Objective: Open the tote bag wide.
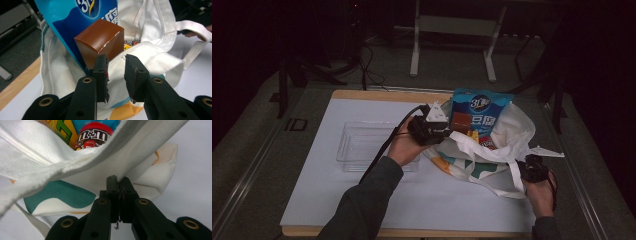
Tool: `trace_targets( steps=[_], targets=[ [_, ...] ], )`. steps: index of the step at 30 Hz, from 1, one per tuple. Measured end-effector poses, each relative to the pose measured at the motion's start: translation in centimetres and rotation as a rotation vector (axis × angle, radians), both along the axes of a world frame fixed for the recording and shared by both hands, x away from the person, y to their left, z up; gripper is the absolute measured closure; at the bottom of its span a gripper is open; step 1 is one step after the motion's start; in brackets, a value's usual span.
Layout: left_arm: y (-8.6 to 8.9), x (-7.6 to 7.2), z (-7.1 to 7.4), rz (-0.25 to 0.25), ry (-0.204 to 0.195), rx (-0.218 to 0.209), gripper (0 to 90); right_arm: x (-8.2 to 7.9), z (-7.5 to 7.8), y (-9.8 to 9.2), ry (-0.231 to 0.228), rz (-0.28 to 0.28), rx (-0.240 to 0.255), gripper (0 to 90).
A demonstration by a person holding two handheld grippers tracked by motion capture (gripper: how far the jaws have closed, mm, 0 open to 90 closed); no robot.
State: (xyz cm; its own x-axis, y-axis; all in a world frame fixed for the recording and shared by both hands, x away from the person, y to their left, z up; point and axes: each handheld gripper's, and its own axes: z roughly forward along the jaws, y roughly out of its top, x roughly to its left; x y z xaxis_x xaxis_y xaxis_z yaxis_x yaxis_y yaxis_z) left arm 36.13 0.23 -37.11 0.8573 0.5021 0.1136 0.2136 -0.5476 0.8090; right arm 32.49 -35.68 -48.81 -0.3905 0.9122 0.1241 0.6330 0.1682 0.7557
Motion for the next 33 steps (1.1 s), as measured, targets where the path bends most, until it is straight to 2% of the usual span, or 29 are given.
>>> trace_targets(
  steps=[3,7,9,16,18,25,28,33],
  targets=[
    [-1.1,0.2,-1.0,-0.004,0.029,0.024,72.2,-0.1,0.0,-0.1,-0.001,0.011,-0.009,88.3],
    [-2.3,-0.2,-2.4,-0.018,0.039,0.053,72.8,-0.5,0.1,-0.2,-0.009,0.018,-0.009,88.3],
    [-2.5,-0.4,-2.8,-0.025,0.041,0.070,73.7,-0.6,-0.1,-0.3,-0.014,0.021,-0.004,88.3],
    [-2.8,-1.2,-4.8,-0.041,0.065,0.103,74.5,-0.7,-0.6,-0.7,0.013,0.023,-0.001,88.5],
    [-3.2,-1.4,-5.4,-0.045,0.064,0.128,74.5,-0.6,-0.8,-0.5,0.020,0.021,-0.006,88.5],
    [-4.1,-2.0,-6.6,-0.060,0.069,0.159,74.4,-1.0,-1.8,-0.5,0.039,0.010,-0.019,88.7],
    [-4.2,-2.1,-6.9,-0.056,0.076,0.156,74.2,-0.9,-2.6,-0.7,0.060,0.000,-0.031,88.8],
    [-4.3,-1.9,-7.5,-0.044,0.095,0.153,74.8,-0.6,-2.8,-0.6,0.086,-0.011,-0.046,88.8]
  ],
)
